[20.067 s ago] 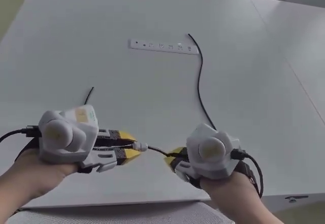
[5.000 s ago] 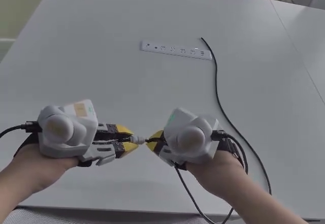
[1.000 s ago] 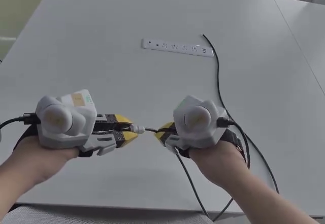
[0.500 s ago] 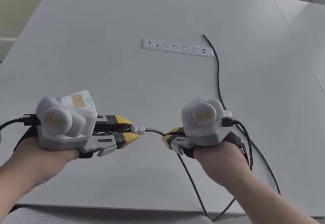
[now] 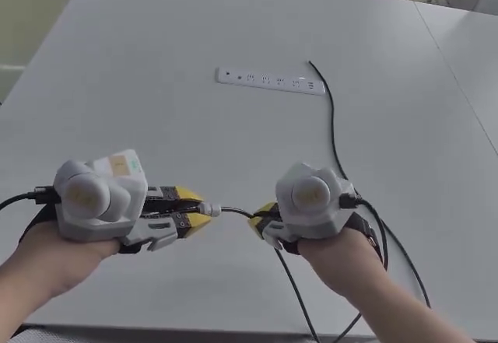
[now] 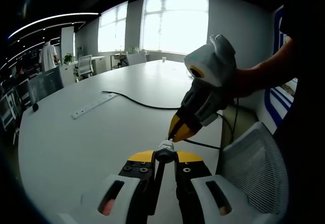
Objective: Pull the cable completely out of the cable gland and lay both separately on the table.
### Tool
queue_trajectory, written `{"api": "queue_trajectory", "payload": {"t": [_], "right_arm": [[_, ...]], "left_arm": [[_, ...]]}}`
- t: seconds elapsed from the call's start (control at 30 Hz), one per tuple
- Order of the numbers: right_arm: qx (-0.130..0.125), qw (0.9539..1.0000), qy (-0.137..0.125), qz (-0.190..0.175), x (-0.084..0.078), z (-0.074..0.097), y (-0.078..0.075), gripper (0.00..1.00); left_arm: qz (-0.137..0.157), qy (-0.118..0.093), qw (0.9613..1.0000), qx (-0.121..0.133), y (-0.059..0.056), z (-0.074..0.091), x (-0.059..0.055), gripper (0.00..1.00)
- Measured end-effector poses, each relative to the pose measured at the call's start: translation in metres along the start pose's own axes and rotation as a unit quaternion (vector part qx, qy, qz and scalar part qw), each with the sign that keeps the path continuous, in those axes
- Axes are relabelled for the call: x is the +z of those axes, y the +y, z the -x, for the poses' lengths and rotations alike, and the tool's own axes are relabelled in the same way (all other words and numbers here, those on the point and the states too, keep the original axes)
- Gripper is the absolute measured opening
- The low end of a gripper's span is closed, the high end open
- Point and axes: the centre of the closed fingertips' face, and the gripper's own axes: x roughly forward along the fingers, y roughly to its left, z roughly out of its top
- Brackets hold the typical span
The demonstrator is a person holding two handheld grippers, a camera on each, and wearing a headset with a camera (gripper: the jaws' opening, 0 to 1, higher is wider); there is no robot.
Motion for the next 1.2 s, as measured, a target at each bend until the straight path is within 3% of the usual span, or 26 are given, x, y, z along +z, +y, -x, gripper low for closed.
{"api": "queue_trajectory", "payload": {"t": [0.17,0.23,0.4,0.5,0.57,0.63,0.73,1.0,1.2], "right_arm": [[-0.006,0.9991,-0.024,0.035,0.014,0.005,0.002,0.16],[0.003,0.9974,-0.043,0.057,0.025,0.007,0.008,0.17],[0.021,0.9867,-0.063,0.148,0.046,0.010,0.031,0.15],[0.027,0.9844,-0.061,0.163,0.049,0.008,0.039,0.12],[0.022,0.9800,-0.055,0.190,0.049,0.006,0.039,0.11],[0.025,0.9788,-0.054,0.196,0.048,0.005,0.041,0.11],[0.026,0.9734,-0.056,0.221,0.050,0.005,0.043,0.09],[0.031,0.9664,-0.061,0.248,0.054,0.005,0.047,0.02],[0.032,0.9690,-0.061,0.238,0.053,0.005,0.046,0.01]], "left_arm": [[0.000,0.003,1.0000,0.001,0.002,0.002,-0.001,0.15],[0.000,0.003,1.0000,0.001,0.002,0.002,-0.001,0.15],[0.002,0.004,1.0000,0.001,0.002,0.002,-0.002,0.15],[0.005,0.004,1.0000,0.000,0.001,0.002,-0.003,0.15],[0.005,0.003,1.0000,0.000,0.000,0.002,-0.003,0.15],[0.005,0.003,1.0000,0.000,-0.001,0.002,-0.003,0.15],[0.007,0.003,1.0000,-0.001,-0.002,0.002,-0.003,0.15],[0.008,0.002,1.0000,0.000,-0.002,0.004,-0.004,0.15],[0.009,0.004,1.0000,0.001,-0.002,0.004,-0.004,0.15]]}}
